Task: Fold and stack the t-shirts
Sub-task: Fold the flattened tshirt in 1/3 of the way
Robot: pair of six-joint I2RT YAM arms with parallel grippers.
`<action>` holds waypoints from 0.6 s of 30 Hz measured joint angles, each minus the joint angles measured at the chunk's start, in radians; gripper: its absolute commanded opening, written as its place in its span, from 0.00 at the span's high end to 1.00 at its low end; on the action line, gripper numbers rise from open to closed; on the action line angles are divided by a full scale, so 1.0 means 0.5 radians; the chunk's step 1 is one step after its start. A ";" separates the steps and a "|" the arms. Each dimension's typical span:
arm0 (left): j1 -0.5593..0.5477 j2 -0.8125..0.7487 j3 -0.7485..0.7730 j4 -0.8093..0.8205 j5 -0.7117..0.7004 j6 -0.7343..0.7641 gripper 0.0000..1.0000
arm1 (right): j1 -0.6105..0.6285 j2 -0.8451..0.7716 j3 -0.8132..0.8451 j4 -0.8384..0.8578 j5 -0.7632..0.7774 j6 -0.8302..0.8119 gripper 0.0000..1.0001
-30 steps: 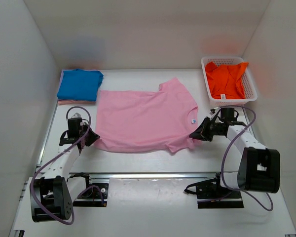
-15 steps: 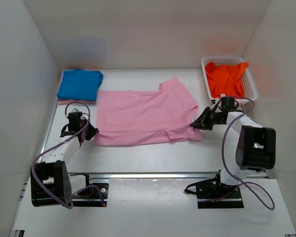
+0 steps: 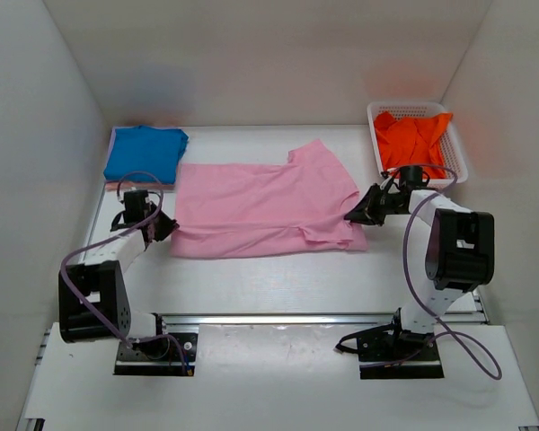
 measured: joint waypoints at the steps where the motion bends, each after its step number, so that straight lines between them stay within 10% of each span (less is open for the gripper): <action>1: 0.008 0.042 0.033 0.007 0.009 0.007 0.61 | 0.004 0.020 0.022 -0.001 0.001 -0.004 0.82; 7: 0.034 0.096 0.148 0.078 0.056 0.028 0.39 | 0.043 0.032 0.085 0.047 0.115 -0.043 0.55; 18: -0.129 -0.220 -0.069 0.072 0.029 0.057 0.45 | 0.289 -0.296 -0.052 0.091 0.529 -0.151 0.69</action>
